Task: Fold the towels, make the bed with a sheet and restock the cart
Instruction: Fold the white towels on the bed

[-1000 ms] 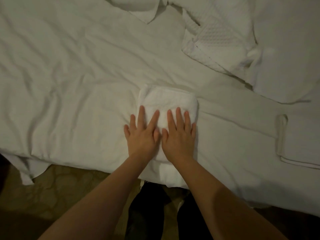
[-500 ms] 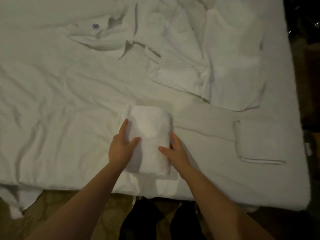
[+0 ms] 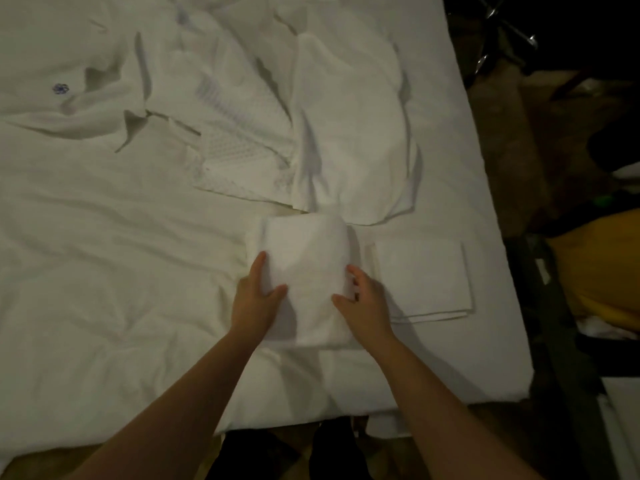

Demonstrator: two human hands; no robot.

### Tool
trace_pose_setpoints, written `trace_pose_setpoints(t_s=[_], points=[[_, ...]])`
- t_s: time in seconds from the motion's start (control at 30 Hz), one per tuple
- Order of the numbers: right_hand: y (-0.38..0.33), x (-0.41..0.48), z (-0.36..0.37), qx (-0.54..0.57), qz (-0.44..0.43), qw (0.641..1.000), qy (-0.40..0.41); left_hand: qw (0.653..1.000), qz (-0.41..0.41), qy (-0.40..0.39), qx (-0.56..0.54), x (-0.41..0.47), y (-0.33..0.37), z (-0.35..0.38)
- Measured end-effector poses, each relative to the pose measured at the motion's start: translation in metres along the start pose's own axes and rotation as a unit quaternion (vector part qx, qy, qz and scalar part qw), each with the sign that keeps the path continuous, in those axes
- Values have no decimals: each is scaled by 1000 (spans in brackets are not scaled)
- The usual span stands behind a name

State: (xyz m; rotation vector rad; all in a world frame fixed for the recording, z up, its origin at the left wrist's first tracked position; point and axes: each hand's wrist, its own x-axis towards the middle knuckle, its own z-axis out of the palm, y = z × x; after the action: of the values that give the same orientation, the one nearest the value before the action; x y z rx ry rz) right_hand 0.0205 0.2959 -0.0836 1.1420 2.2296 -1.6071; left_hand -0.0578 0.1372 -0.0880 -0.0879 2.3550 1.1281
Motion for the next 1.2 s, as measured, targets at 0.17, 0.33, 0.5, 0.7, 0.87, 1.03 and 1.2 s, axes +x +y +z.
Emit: trace_pose_setpoints(t_s=[0.17,0.33,0.5,0.7,0.87,1.03,1.2], points=[[-26,50,-19,44,4,995,95,996,-21,35,82,3,-7,-3],[-50,112,-33,32,55,994,92,990,20,81,115,1,21,-7],[-57,138,-42,208,155,965,35,991,52,81,97,-14,44,-5],[-132,105,-74,459,6,879,131,994,52,61,74,-42,73,-27],[-292,16,-135,513,-201,829,100,994,97,54,16,-59,161,-61],[-408,-101,-186,566,-306,765,-30,972,193,111,-67,-92,268,-127],[-477,-215,-208,560,-417,705,-121,933,324,145,-62,-138,352,-186]])
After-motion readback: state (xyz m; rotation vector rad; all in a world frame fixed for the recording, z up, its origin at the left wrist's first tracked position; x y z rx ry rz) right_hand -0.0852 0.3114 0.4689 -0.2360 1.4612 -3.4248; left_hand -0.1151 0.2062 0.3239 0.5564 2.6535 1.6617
